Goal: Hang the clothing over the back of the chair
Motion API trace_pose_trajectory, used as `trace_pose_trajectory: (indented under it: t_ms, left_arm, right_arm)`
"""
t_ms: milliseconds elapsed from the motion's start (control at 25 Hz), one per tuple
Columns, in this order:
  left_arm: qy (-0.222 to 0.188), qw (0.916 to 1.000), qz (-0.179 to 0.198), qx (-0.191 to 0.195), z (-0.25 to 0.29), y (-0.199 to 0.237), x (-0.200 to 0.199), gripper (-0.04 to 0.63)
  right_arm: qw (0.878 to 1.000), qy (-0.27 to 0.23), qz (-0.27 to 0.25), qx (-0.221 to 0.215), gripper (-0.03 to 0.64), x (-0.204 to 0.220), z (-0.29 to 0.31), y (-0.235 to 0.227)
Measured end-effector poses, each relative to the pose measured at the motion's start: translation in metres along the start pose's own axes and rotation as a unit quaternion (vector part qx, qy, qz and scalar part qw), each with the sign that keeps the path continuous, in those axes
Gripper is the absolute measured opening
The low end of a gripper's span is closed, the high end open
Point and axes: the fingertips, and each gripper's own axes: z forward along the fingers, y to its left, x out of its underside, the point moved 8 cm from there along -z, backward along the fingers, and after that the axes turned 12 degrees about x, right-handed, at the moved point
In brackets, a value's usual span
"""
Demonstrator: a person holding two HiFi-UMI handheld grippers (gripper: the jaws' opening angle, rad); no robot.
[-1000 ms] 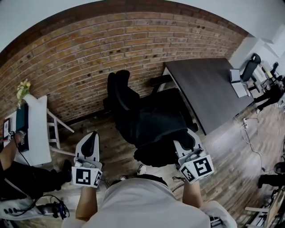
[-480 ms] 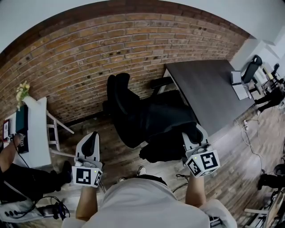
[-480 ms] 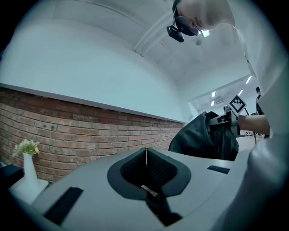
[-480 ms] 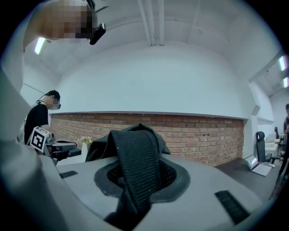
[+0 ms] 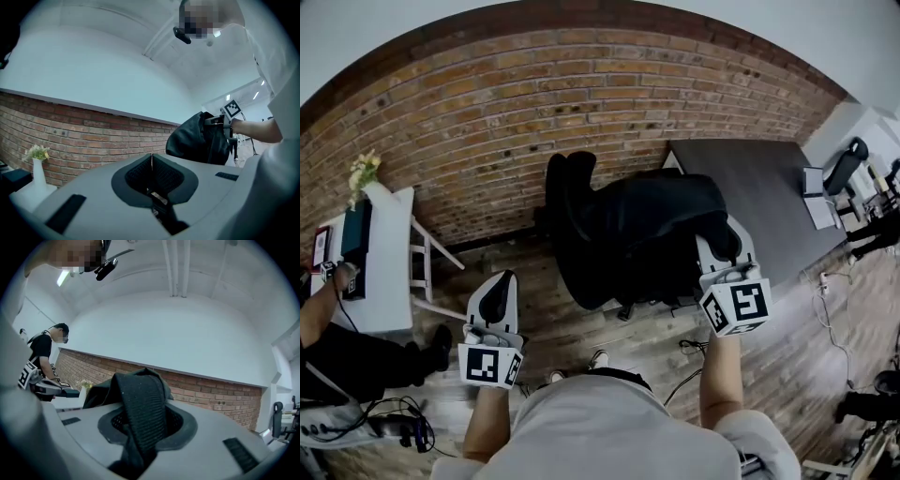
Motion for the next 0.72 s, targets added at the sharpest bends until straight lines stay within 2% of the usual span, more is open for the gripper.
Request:
trace_pose_trajectory:
  t_ms: [440, 720]
  left_arm:
    - [0.006, 0.9995, 0.005, -0.031, -0.014, 0.0, -0.003, 0.026]
    - [0.015, 0.998, 0.001, -0.062, -0.029, 0.003, -0.001, 0.026]
  right_arm:
    - [0.996, -0.054, -0.005, -0.066, 0.115, -0.033, 0.102, 0.05]
    - [0.991, -0.055, -0.002, -0.119, 0.117, -0.042, 0.158, 0.097]
